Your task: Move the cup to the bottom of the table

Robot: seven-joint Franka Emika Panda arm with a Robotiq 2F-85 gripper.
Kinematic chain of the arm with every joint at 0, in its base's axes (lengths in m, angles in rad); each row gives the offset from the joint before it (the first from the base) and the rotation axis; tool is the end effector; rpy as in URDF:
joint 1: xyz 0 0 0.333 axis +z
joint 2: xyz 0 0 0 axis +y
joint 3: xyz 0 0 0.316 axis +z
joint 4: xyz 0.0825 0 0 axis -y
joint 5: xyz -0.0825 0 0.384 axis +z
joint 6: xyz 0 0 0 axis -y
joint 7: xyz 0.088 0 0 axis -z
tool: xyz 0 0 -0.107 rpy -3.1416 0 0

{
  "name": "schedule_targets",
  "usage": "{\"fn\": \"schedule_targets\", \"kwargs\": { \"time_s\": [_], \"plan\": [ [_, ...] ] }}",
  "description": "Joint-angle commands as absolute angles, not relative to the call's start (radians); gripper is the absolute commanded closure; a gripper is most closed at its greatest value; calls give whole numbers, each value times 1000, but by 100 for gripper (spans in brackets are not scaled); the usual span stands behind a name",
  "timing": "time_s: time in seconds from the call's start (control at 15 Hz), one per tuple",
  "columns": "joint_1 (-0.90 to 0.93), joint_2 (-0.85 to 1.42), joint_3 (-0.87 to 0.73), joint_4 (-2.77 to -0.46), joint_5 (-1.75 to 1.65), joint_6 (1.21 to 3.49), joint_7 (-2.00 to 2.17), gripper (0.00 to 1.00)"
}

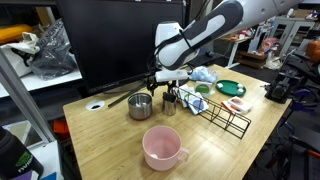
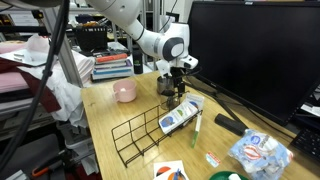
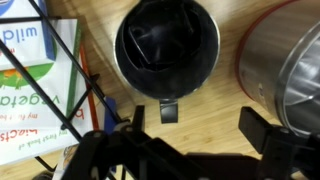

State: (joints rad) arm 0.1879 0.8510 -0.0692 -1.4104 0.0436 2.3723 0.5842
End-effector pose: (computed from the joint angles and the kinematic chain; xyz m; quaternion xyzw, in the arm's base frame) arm 0.7334 0.0987 0.2027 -0.9711 0.2318 -0.0562 0.0107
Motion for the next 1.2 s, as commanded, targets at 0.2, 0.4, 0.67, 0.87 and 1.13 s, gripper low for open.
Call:
{"fn": "schedule_targets", "kwargs": {
  "time_s": [0.2, 0.4, 0.67, 0.87, 1.13],
  "plan": [
    [201, 877, -84, -1365, 38, 2351, 600, 53],
    [200, 885, -84, -1361, 40, 2341, 601, 74],
    [202, 895, -86, -1355, 40, 2334, 607, 99],
    [202, 890, -86, -1356, 40, 2320, 612, 96],
    [209, 860, -94, -1378, 31, 2281, 635, 96]
  ]
}}
